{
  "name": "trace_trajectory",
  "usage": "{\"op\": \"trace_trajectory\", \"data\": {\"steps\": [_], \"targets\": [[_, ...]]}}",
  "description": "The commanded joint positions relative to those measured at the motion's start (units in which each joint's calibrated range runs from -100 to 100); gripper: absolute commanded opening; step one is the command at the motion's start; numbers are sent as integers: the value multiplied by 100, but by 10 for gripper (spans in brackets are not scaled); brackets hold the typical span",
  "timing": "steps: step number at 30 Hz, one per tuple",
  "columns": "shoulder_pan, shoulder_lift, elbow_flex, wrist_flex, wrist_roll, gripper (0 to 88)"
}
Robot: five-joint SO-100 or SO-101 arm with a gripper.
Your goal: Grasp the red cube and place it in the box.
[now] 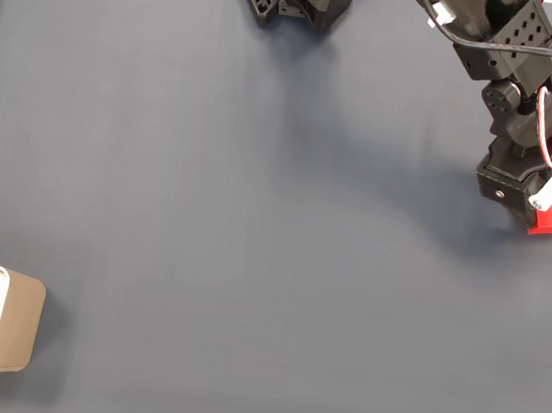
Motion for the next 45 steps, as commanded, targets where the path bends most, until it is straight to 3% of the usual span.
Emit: {"op": "trace_trajectory", "data": {"steps": [1,45], "targets": [[-85,-188,-295,-116,-24,325],[-256,367,-888,-255,-112,314]]}}
